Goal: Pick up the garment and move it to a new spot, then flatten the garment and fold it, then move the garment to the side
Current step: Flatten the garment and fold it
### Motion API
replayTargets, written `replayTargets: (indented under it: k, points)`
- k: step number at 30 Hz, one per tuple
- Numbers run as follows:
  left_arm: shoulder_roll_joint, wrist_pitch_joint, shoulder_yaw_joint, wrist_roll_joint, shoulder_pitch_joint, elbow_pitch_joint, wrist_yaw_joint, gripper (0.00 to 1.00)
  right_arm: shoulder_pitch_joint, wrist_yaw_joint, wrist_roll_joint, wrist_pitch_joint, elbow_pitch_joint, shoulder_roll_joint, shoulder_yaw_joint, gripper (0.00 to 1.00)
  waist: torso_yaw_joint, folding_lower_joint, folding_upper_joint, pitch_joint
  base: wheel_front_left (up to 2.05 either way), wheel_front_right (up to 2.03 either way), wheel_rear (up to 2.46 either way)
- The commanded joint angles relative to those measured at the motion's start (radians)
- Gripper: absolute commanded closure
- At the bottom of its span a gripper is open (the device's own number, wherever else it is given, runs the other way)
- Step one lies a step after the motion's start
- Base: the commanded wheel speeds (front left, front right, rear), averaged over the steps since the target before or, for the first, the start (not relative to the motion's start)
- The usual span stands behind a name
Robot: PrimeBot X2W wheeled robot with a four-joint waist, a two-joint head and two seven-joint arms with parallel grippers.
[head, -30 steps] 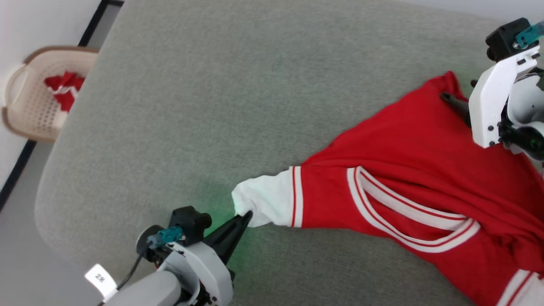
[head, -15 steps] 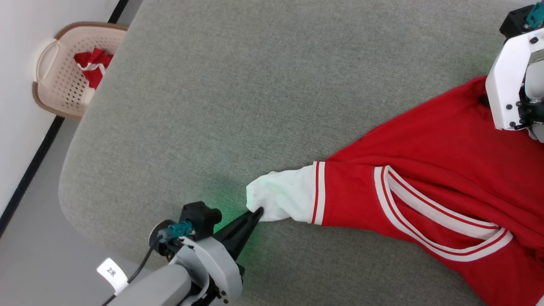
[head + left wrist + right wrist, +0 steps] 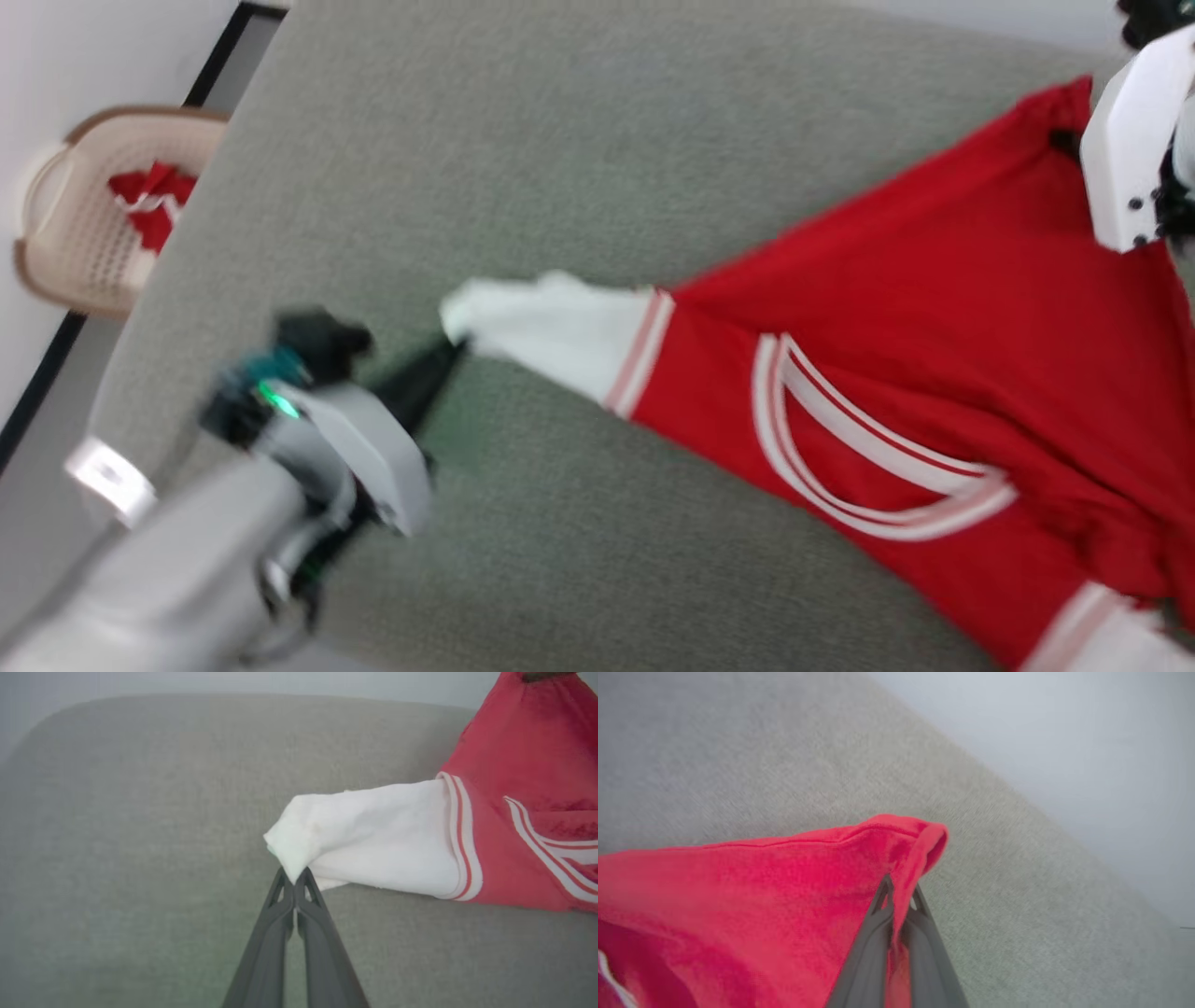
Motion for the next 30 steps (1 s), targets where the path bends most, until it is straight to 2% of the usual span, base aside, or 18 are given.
replayTargets:
  k: [1,6,10,13,23,30]
  points:
    - [0.029,0.018,0.015,-0.003,-0.031,-0.017,0.012,1.0,-0.012,-0.002,0.015,-0.021,-0.009,-0.007,0.005,1.0,-0.053,0.0,0.0,-0.053,0.0,0.0,0.0]
    - [0.125,0.113,0.06,0.0,-0.151,-0.094,0.019,1.0,-0.046,-0.002,0.037,-0.108,-0.039,-0.022,-0.006,1.0,-0.11,0.0,0.0,-0.108,0.0,0.0,0.0]
    - [0.173,0.187,0.086,0.0,-0.255,-0.112,-0.005,1.0,-0.074,-0.002,0.038,-0.165,-0.055,-0.024,-0.009,1.0,-0.152,0.0,0.0,-0.148,0.0,0.0,0.0]
    - [0.185,0.232,0.103,-0.009,-0.33,-0.093,-0.033,1.0,-0.091,-0.002,0.046,-0.198,-0.066,-0.022,-0.018,1.0,-0.179,0.0,0.0,-0.176,0.0,0.0,0.0]
    - [0.128,0.322,0.113,-0.007,-0.553,0.053,-0.115,1.0,-0.133,-0.002,0.06,-0.258,-0.095,-0.054,-0.054,1.0,-0.232,0.0,0.0,-0.243,0.0,0.0,0.0]
    - [0.075,0.345,0.105,0.004,-0.678,0.167,-0.137,1.0,-0.152,-0.002,0.067,-0.287,-0.104,-0.067,-0.087,1.0,-0.255,0.0,0.0,-0.266,0.0,0.0,0.0]
